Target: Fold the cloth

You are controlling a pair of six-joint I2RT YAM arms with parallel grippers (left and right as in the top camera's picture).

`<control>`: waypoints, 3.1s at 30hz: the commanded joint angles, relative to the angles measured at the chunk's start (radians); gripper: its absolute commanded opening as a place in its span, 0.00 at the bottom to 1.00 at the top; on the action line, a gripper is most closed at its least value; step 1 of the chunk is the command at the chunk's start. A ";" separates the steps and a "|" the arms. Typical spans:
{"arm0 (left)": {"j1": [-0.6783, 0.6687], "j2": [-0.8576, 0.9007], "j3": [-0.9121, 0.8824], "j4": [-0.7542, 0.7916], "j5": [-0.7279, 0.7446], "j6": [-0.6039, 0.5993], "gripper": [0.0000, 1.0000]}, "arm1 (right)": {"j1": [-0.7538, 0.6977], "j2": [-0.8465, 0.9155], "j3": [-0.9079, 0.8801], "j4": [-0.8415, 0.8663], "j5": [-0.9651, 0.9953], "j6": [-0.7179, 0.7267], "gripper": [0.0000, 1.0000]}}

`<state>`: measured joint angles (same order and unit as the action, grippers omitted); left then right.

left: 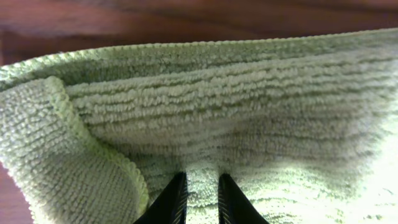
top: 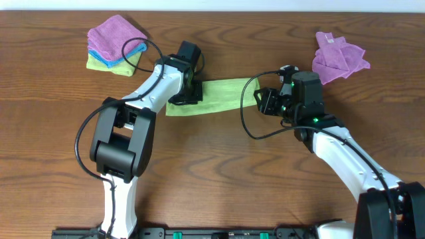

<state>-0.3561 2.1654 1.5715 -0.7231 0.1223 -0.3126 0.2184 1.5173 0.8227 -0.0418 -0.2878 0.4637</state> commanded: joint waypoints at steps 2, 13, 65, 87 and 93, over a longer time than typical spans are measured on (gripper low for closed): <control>0.005 -0.004 0.015 -0.044 -0.107 0.026 0.14 | 0.008 0.007 0.002 -0.004 -0.008 0.005 0.43; 0.011 -0.068 0.016 -0.047 -0.114 0.022 0.12 | 0.045 0.017 -0.001 -0.002 -0.040 -0.047 0.38; 0.056 -0.065 0.015 -0.107 -0.274 0.035 0.10 | 0.013 0.036 0.000 0.084 -0.157 0.081 0.44; 0.054 -0.060 -0.080 -0.005 -0.200 -0.002 0.06 | -0.008 0.228 -0.021 0.096 -0.104 0.077 0.57; 0.054 -0.060 -0.084 0.003 -0.199 -0.005 0.06 | -0.008 0.297 -0.021 0.184 -0.101 0.129 0.60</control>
<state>-0.3027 2.1136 1.5002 -0.7204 -0.0811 -0.3103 0.2173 1.7809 0.8089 0.1261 -0.3996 0.5522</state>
